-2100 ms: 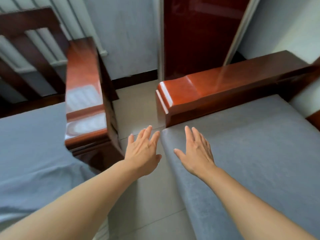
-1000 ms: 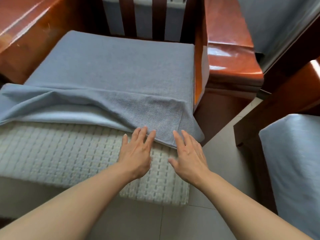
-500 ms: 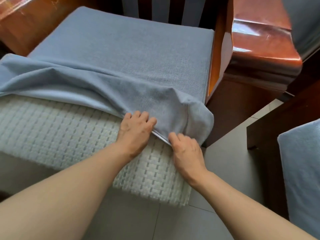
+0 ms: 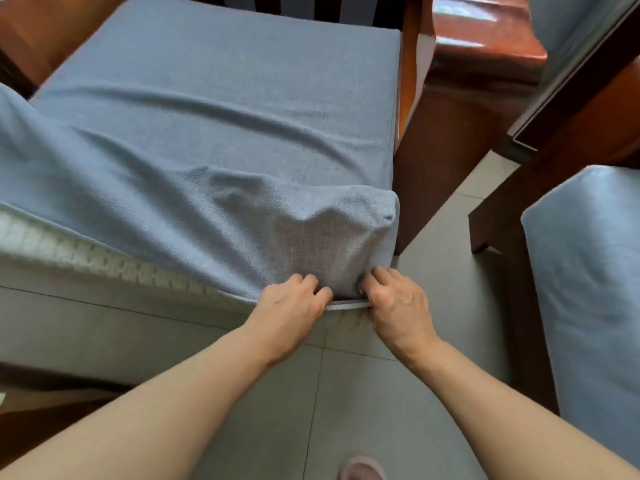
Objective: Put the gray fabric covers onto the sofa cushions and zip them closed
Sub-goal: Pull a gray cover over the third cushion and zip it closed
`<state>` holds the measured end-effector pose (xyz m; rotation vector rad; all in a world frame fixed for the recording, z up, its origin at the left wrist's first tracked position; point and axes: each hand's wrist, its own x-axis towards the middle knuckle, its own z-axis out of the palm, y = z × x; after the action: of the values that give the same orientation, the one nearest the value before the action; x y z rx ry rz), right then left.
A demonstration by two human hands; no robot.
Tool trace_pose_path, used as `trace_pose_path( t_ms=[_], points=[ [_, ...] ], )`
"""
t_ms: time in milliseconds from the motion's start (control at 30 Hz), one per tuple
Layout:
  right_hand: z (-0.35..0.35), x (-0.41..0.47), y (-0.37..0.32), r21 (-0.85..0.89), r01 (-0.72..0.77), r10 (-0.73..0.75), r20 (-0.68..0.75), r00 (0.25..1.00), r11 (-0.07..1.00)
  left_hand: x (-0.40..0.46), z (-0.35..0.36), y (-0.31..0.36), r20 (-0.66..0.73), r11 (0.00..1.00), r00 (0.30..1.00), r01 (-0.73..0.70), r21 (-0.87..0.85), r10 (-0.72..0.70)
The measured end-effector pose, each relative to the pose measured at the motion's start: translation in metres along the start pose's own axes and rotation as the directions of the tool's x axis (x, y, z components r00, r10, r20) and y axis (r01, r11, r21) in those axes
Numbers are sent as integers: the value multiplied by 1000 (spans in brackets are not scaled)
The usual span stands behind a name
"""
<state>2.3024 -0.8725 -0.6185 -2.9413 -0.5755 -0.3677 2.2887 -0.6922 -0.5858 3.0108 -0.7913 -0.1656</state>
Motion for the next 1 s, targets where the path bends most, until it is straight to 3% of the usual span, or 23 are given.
trace_pose_path(
  t_ms=[133, 433, 733, 1000],
  points=[
    [4, -9, -9, -40, -59, 56, -65, 996, 997, -13, 16, 8, -100, 1000, 995, 10, 20, -8],
    [30, -39, -2, 65, -100, 110, -169, 980, 993, 3, 48, 23, -369, 1000, 929, 17, 1, -15],
    [92, -77, 1, 142, -33, 68, -254, 965, 989, -11, 107, 21, -446, 984, 880, -105, 145, 160],
    [154, -92, 0, 113, 3, 34, -324, 945, 994, -9, 164, 12, -438, 981, 887, -70, 178, 143]
  ],
)
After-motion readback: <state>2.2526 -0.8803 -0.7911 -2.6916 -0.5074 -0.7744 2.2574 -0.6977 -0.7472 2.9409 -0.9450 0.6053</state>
